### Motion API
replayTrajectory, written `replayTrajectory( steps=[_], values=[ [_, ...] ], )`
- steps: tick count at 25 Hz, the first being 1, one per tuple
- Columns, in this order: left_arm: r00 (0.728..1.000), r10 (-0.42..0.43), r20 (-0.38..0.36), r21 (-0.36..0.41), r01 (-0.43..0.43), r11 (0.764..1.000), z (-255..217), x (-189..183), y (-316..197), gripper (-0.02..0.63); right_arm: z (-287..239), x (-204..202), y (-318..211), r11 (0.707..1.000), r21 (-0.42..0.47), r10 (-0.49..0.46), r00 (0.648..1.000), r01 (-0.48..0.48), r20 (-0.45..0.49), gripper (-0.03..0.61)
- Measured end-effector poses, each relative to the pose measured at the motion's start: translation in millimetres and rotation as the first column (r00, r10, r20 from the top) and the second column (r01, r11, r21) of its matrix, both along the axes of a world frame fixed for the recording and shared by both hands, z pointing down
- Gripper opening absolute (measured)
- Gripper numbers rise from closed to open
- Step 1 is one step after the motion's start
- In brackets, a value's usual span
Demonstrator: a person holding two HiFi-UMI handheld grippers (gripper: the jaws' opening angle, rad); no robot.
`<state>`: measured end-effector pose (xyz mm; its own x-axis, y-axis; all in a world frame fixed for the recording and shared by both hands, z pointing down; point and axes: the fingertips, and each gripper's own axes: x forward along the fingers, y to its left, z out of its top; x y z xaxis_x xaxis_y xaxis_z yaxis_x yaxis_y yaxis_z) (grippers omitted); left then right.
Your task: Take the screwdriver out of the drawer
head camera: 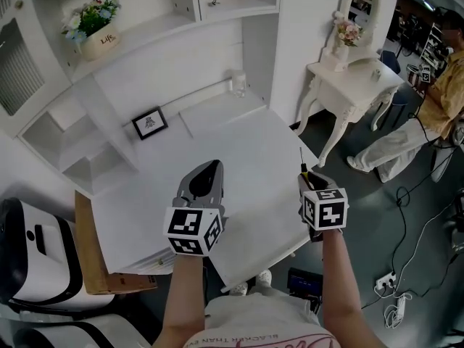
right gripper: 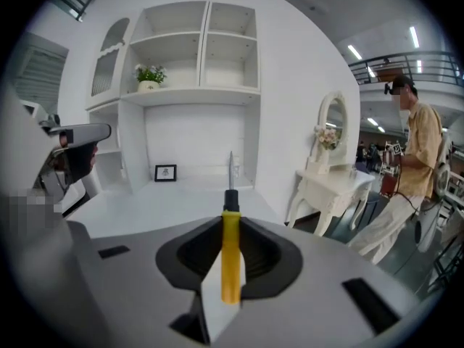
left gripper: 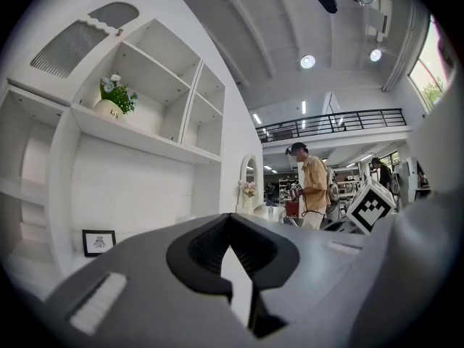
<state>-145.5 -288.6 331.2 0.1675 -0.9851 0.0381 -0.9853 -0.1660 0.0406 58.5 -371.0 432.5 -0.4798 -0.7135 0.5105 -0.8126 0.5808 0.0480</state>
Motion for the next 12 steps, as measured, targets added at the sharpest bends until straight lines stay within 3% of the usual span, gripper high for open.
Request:
replayTrajectory(
  steps=[6, 12],
  values=[
    [1.0, -0.014, -0.002, 0.042, 0.014, 0.999, -22.1, -3.7, 8.6, 0.009, -45.9, -20.2, 14.6, 0.992, 0.118, -0.043, 0.998, 0.039, 0.035, 0.081],
    [0.999, -0.028, 0.025, 0.11, 0.025, 0.994, -52.5, -4.1, 16.8, 0.009, -93.9, -41.4, 36.1, 0.958, 0.264, -0.134, 0.989, 0.114, 0.058, 0.081]
  ],
)
